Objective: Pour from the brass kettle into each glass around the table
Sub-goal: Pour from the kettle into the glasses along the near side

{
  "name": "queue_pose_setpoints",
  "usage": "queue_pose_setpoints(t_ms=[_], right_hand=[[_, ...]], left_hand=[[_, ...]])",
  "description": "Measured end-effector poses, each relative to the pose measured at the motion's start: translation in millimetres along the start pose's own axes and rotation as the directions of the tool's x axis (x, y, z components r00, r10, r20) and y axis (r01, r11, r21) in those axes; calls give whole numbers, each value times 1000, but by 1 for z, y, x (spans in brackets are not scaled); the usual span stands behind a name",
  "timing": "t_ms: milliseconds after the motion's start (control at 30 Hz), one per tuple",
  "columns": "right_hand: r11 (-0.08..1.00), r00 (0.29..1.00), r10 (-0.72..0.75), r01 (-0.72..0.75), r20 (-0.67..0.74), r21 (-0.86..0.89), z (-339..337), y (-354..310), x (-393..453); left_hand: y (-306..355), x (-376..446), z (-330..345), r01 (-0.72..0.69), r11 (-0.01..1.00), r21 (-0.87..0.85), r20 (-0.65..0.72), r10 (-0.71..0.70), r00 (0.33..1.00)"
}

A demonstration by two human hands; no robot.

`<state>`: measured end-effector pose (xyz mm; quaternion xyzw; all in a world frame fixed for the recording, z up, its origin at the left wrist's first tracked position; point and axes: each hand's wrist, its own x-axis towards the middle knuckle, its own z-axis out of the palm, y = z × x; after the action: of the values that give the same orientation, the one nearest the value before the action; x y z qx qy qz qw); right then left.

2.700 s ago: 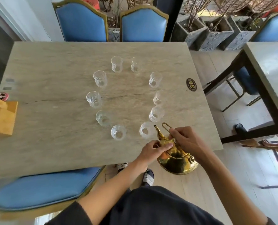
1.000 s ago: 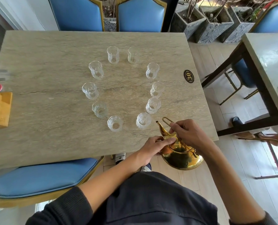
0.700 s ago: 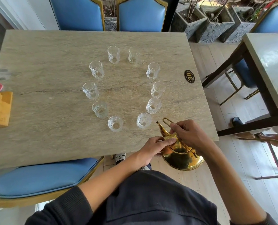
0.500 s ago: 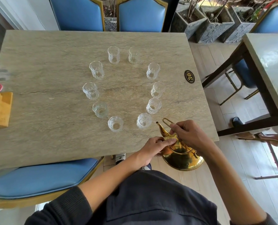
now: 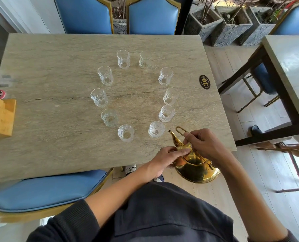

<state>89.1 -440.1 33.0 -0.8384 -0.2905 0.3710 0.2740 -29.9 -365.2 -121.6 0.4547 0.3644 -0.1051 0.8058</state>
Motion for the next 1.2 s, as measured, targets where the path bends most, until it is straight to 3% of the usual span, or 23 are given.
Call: queue_pose_setpoints(t_ms=[1200], right_hand=[[1000,1000,3,-3,-6,8,0,0,5]], left_hand=[[13,-5,-5,39,999,36,-26,-38,999]])
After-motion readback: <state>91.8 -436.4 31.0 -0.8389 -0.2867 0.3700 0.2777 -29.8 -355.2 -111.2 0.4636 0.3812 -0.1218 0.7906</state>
